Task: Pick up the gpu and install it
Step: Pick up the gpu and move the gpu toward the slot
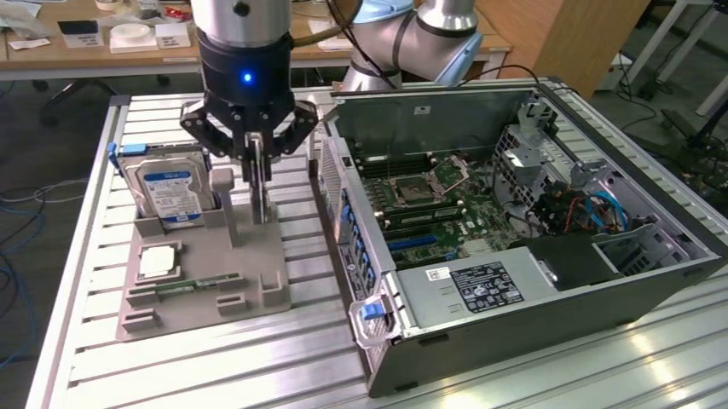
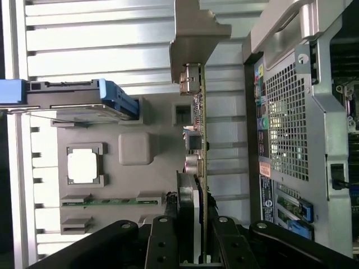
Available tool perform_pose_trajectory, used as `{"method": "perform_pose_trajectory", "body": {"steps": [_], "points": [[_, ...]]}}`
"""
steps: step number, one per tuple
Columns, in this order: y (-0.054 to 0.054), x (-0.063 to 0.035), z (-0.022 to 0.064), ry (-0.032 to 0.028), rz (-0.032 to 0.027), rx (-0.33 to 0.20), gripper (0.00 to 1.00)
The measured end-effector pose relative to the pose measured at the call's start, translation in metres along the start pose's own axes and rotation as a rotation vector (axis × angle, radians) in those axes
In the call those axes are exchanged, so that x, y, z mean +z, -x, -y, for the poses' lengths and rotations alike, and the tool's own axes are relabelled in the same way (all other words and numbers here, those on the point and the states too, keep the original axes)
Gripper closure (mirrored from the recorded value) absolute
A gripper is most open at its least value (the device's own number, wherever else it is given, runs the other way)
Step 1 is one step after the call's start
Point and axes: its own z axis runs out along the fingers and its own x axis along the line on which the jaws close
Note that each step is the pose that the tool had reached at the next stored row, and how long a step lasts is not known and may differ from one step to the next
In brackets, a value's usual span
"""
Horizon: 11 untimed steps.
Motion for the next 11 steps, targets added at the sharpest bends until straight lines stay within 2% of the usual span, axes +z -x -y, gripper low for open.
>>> {"method": "perform_pose_trajectory", "body": {"steps": [3, 5, 11], "points": [[0.000, -0.0096, -0.0008, 0.0082, -0.0005, 0.000, 0.72], [-0.001, -0.0157, -0.0013, 0.0109, -0.0008, -0.001, 0.72], [-0.001, -0.0184, -0.0016, 0.0097, -0.0058, -0.051, 0.72]]}}
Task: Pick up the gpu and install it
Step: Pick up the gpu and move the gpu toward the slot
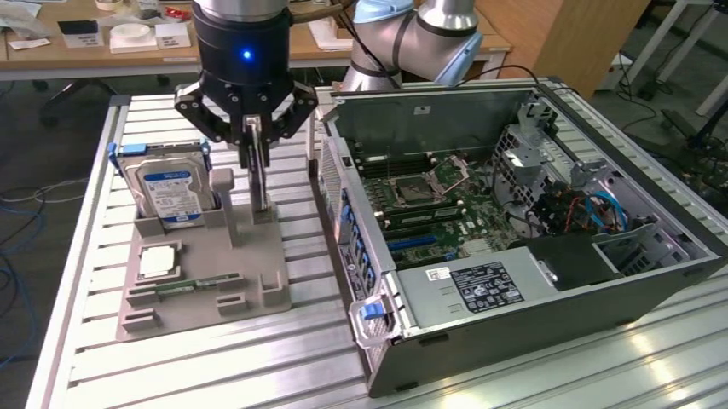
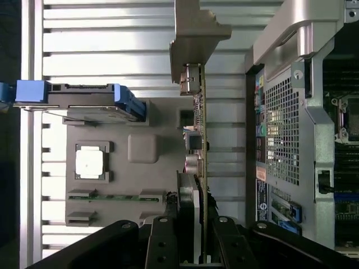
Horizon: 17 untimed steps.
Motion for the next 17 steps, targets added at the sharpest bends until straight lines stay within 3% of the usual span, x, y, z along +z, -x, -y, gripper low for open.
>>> {"method": "perform_pose_trajectory", "body": {"steps": [17], "points": [[-0.001, -0.0407, -0.0039, 0.0057, -0.0003, -0.005, 0.72]]}}
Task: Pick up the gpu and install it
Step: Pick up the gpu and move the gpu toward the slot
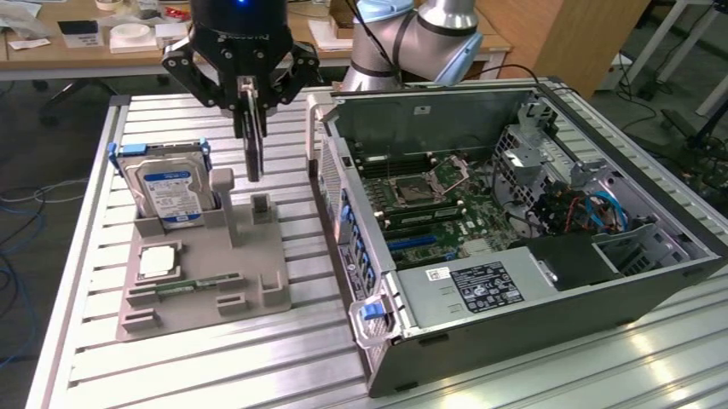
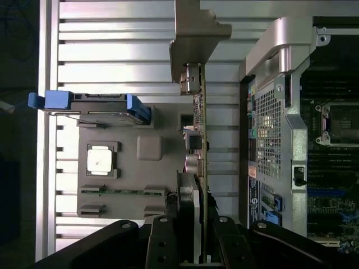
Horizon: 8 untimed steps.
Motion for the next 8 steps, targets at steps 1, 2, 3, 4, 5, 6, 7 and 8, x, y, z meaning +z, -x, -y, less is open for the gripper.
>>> {"method": "perform_pose_trajectory", "body": {"steps": [1, 2, 3, 4, 5, 6, 7, 8], "points": [[0.0013, -0.0001, 0.0000, -0.0001, -0.0002, 0.000, 0.72], [0.0029, -0.0001, -0.0001, 0.0000, 0.0002, 0.003, 0.72], [0.0037, -0.0001, -0.0001, 0.0001, 0.0004, 0.004, 0.72], [0.0045, -0.0001, -0.0001, 0.0002, 0.0006, 0.006, 0.72], [0.0054, -0.0002, -0.0001, 0.0003, 0.0007, 0.007, 0.72], [0.0063, -0.0002, -0.0001, 0.0003, 0.0008, 0.009, 0.72], [0.0072, -0.0002, -0.0001, 0.0003, 0.0009, 0.010, 0.72], [0.0079, -0.0003, -0.0002, 0.0004, 0.0010, 0.011, 0.72]]}}
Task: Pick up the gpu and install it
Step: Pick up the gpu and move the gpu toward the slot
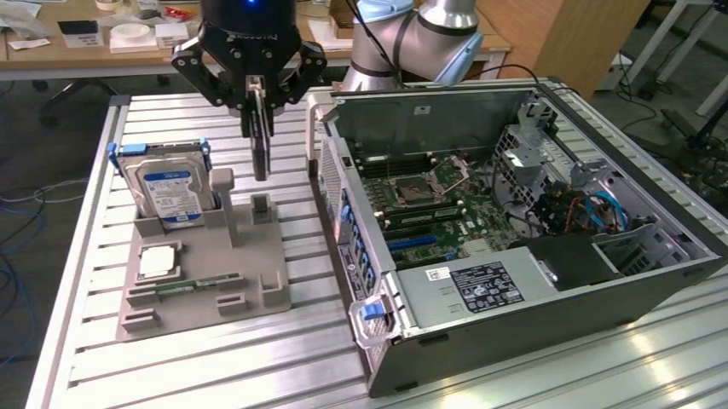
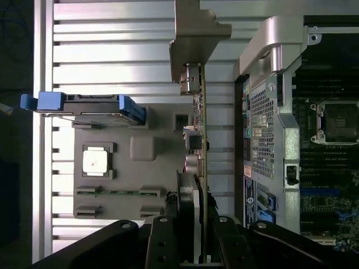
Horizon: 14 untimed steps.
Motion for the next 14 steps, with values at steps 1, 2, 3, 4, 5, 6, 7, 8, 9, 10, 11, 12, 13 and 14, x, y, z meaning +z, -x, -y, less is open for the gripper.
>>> {"method": "perform_pose_trajectory", "body": {"steps": [1, 2, 3, 4, 5, 6, 7, 8, 9, 10, 11, 12, 13, 14], "points": [[0.001, 0.0000, 0.0000, 0.0000, 0.0001, 0.001, 0.72], [0.001, 0.0000, 0.0000, 0.0000, 0.0002, 0.001, 0.72], [0.002, -0.0001, 0.0000, 0.0001, 0.0003, 0.002, 0.72], [0.003, -0.0001, -0.0001, 0.0000, 0.0003, 0.003, 0.72], [0.004, -0.0001, -0.0001, 0.0001, 0.0004, 0.004, 0.72], [0.005, -0.0001, -0.0001, 0.0002, 0.0005, 0.004, 0.72], [0.006, -0.0001, -0.0001, 0.0002, 0.0006, 0.005, 0.72], [0.007, -0.0002, -0.0002, 0.0002, 0.0006, 0.006, 0.72], [0.008, -0.0002, -0.0002, 0.0002, 0.0007, 0.006, 0.72], [0.009, -0.0002, -0.0002, 0.0002, 0.0007, 0.007, 0.72], [0.010, -0.0003, -0.0002, 0.0002, 0.0008, 0.007, 0.72], [0.011, -0.0003, -0.0003, 0.0002, 0.0008, 0.008, 0.72], [0.011, -0.0003, -0.0003, 0.0002, 0.0009, 0.008, 0.72], [0.012, -0.0004, -0.0003, 0.0002, 0.0009, 0.009, 0.72]]}}
